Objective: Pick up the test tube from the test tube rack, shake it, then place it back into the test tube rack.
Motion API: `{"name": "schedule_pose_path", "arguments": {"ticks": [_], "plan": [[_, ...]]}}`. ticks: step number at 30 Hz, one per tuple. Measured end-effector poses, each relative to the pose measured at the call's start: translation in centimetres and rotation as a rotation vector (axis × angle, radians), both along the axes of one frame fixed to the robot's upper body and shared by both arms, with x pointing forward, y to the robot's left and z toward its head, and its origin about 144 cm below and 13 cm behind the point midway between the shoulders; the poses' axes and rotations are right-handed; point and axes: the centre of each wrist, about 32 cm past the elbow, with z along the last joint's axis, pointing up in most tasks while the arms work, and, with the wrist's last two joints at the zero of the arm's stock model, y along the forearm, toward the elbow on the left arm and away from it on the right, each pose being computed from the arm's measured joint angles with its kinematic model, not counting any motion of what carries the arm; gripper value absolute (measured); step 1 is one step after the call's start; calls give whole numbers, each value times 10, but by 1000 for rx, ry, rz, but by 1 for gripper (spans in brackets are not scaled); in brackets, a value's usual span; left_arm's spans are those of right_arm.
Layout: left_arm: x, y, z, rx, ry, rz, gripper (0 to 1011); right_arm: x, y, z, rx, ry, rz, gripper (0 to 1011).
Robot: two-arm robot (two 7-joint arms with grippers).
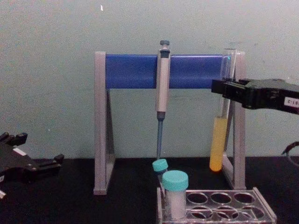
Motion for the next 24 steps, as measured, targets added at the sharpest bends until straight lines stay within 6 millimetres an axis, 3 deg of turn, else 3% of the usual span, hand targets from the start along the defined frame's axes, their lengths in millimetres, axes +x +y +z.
{"name": "schedule_pose_path", "arguments": {"ticks": [24], "plan": [[0, 0, 0, 0, 0, 0, 1001, -1, -1, 0, -1, -3, 7, 234]]}}
